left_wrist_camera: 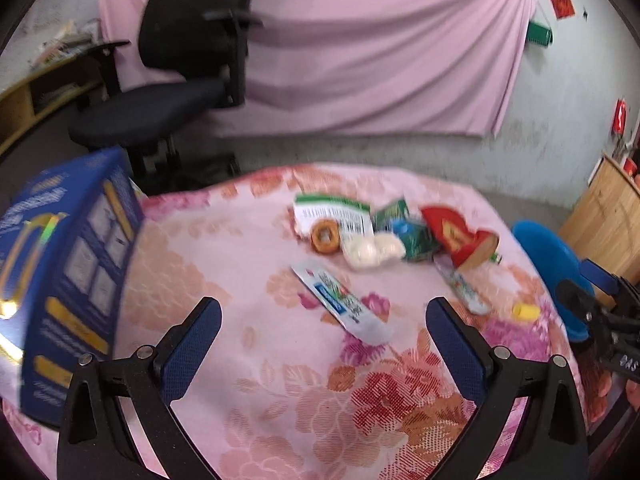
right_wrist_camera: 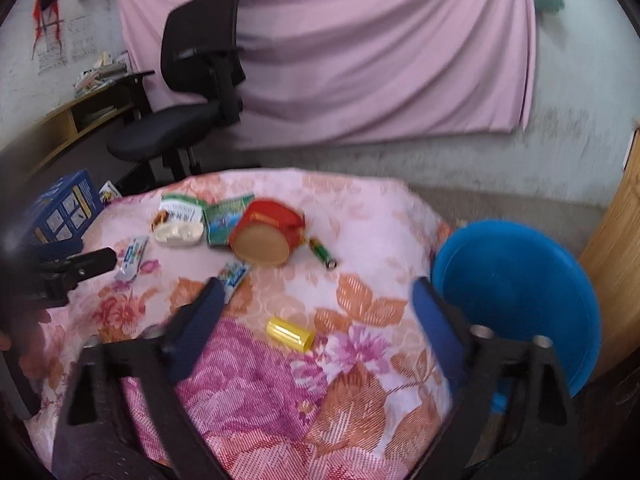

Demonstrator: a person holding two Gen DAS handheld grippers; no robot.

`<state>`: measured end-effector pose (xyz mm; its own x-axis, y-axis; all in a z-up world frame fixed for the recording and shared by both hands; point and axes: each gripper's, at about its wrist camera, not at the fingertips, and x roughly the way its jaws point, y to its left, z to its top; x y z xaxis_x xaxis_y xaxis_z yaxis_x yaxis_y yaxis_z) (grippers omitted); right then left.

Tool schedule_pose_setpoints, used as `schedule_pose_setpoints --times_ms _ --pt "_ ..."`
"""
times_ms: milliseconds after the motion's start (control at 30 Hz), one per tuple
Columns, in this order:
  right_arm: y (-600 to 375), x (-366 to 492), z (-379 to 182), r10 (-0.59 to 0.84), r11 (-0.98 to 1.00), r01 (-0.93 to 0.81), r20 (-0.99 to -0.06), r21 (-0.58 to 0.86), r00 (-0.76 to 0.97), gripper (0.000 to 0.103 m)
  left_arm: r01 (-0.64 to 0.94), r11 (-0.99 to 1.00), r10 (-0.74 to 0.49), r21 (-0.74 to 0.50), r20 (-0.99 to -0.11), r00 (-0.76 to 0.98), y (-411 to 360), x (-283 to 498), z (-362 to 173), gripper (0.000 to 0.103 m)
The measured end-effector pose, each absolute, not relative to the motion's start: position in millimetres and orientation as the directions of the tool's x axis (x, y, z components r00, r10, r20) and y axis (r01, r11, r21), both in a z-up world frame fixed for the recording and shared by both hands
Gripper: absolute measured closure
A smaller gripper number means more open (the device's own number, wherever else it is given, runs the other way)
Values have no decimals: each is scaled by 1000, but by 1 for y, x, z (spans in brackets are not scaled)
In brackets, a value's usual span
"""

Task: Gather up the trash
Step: 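Grasp the white tube with the left tool while the right tool grasps the yellow cap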

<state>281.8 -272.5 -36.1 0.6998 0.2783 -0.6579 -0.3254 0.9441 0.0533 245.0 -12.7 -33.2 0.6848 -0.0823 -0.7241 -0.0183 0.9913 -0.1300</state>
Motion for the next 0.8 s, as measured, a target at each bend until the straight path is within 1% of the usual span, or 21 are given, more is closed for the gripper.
schedule_pose_setpoints --times_ms 33,67,100,233,300,367,400,467,533,567,633,800 --pt "-274 285 -40 288 942 -329 -678 72 677 10 -8 991 -96 -137 -737 669 -14 248 -36 16" --pt "-275 287 -43 294 940 -330 -691 84 660 16 -1 990 -109 -144 -750 652 -16 252 -39 28" --pt "-276 289 -45 303 938 -332 -702 99 645 18 5 989 -118 -148 -767 631 -17 256 -44 36" --pt "-278 292 -51 315 934 -336 -733 124 603 26 15 987 -136 -162 -773 619 -22 262 -49 43" --pt "-276 293 -54 320 929 -348 -749 127 580 28 27 987 -140 -157 -778 613 -25 263 -50 53" --pt "-272 296 -57 322 925 -359 -762 126 561 31 33 989 -135 -145 -783 608 -28 264 -50 58" --pt "-270 297 -58 321 923 -364 -769 124 553 33 37 989 -136 -143 -783 607 -28 264 -51 62" --pt "-265 298 -62 317 920 -375 -784 117 534 38 40 989 -139 -144 -785 604 -28 266 -52 70" --pt "-261 299 -64 317 914 -390 -794 110 518 46 39 988 -144 -151 -786 601 -27 266 -53 79" --pt "-258 299 -65 313 912 -397 -800 103 512 48 38 987 -149 -157 -787 599 -26 267 -53 82" --pt "-255 299 -67 308 909 -407 -807 93 504 50 38 986 -153 -163 -786 599 -25 265 -53 82" --pt "-250 299 -70 308 898 -433 -820 82 483 50 44 985 -162 -169 -782 602 -25 264 -51 85"
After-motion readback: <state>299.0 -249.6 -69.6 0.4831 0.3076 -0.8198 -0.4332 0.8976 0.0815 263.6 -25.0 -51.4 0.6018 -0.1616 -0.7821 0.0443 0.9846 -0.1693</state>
